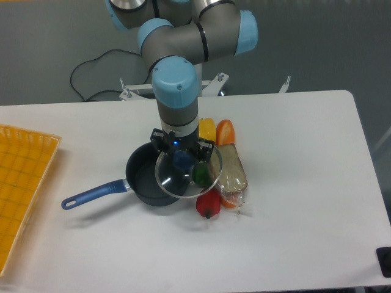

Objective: Open the lid
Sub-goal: 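Lift the glass lid up and away from the saucepan rim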

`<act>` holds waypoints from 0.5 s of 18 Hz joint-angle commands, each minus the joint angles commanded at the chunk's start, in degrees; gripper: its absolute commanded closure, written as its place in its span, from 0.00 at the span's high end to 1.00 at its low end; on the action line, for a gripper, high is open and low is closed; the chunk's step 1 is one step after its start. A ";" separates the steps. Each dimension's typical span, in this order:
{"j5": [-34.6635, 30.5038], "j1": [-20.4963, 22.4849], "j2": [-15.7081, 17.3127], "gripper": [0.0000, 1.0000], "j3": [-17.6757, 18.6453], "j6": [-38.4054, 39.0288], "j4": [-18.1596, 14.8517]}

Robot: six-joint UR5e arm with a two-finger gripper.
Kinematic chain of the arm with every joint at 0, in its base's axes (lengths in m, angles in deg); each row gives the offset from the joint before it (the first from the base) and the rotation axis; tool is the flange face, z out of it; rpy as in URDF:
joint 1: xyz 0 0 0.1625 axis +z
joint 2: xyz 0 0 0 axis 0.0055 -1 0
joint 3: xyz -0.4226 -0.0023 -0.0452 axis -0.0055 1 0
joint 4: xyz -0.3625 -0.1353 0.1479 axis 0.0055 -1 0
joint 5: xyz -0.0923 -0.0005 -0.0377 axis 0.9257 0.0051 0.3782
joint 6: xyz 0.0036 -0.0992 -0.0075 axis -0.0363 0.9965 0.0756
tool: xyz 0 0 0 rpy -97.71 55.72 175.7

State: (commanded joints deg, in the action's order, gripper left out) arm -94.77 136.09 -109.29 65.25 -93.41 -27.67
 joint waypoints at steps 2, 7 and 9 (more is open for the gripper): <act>0.00 0.18 -0.17 0.58 -0.62 -0.79 -1.58; 0.00 0.62 -0.35 0.58 -1.32 -1.32 -2.47; 0.00 0.88 -0.35 0.58 -1.32 -1.32 -2.47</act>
State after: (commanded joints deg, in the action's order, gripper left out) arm -94.77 136.97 -109.64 63.93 -94.73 -30.14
